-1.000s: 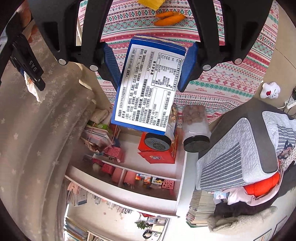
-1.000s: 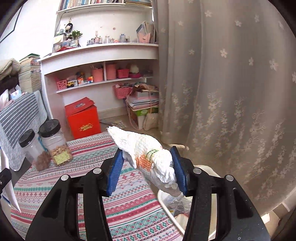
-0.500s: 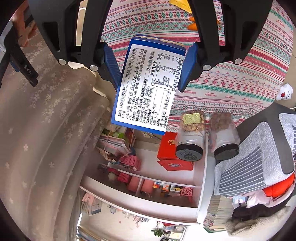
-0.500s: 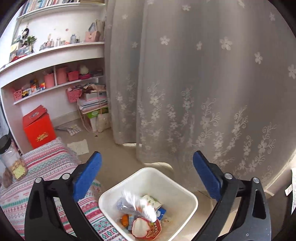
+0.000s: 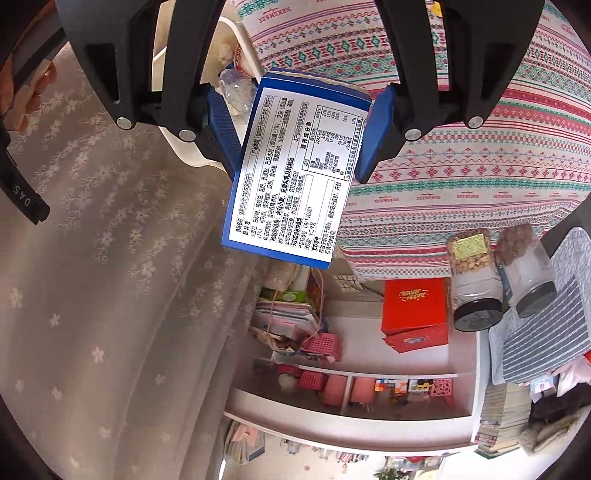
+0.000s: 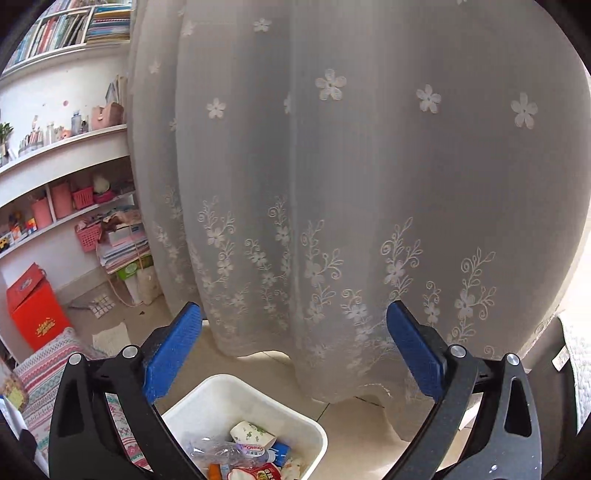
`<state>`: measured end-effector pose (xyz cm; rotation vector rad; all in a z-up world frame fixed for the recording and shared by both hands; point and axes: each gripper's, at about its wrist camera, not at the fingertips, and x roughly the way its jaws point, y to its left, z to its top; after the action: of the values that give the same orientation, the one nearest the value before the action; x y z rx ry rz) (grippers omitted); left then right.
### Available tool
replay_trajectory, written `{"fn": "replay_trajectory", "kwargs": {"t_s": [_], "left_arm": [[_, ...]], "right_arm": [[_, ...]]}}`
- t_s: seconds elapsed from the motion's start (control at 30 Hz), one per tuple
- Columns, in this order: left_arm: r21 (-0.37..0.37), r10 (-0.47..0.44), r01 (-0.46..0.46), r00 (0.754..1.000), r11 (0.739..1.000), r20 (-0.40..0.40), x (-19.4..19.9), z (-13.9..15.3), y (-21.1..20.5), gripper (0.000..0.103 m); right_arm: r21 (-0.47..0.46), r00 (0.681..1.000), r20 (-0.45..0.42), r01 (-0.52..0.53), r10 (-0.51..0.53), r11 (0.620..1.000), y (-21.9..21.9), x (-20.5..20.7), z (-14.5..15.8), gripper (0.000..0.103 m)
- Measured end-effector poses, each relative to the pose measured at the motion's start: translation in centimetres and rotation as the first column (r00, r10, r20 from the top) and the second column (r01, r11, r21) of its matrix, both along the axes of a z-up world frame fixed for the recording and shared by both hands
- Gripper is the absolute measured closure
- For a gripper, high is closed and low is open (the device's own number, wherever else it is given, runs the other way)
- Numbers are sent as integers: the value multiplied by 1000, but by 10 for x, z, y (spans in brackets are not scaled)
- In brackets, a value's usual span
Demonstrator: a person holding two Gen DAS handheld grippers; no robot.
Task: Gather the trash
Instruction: 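Carry the blue-and-white box to the white bin and open the left tool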
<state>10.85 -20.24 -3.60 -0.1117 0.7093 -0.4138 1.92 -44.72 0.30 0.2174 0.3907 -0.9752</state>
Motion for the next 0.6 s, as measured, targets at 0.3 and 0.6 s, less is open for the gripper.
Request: {"fn": "replay_trajectory", "kwargs": {"t_s": [0.3,0.6], "left_arm": [[-4,-118,118,991,993,-57,-6,-12,-79,43],[-15,-174,173,977,985,-125,5,-20,-132,35]], "right_arm": [[105,993,76,76,-85,992,-36,-24,7,7],[161,984,105,124,-142,979,-54,-37,8,7]]}}
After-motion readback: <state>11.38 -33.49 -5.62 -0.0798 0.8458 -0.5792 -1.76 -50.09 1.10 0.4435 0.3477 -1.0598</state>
